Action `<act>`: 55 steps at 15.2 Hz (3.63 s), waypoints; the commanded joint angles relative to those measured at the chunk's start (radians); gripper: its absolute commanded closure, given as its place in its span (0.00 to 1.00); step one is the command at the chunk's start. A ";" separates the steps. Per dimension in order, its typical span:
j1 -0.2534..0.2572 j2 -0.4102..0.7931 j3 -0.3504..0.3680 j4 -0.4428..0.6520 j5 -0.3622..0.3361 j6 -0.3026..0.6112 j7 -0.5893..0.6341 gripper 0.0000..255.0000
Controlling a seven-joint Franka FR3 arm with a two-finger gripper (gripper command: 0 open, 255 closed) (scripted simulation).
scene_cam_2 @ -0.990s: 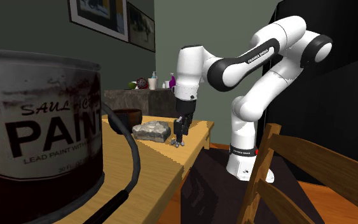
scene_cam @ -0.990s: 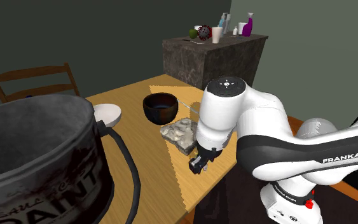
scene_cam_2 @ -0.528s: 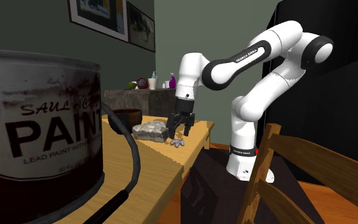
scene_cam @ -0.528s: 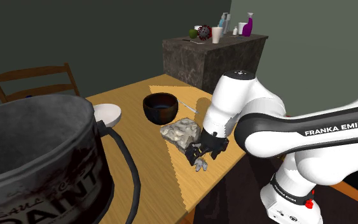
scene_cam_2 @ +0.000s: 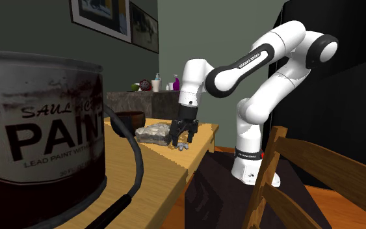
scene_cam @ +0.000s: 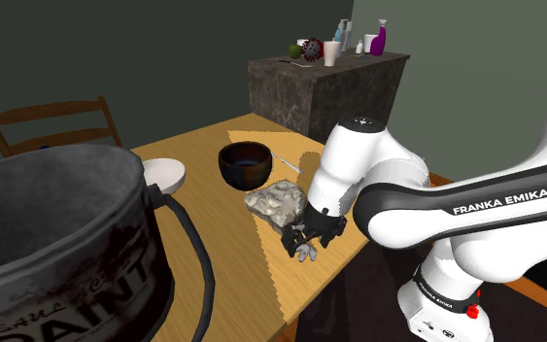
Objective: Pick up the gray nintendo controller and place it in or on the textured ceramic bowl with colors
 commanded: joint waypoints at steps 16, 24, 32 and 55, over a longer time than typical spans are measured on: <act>-0.004 -0.042 -0.027 0.032 -0.025 -0.073 0.004 1.00; -0.017 -0.100 -0.077 0.108 -0.072 -0.205 0.012 1.00; -0.032 -0.129 -0.121 0.197 -0.114 -0.322 0.019 1.00; -0.156 0.087 -0.207 0.527 -0.245 -0.443 -0.033 1.00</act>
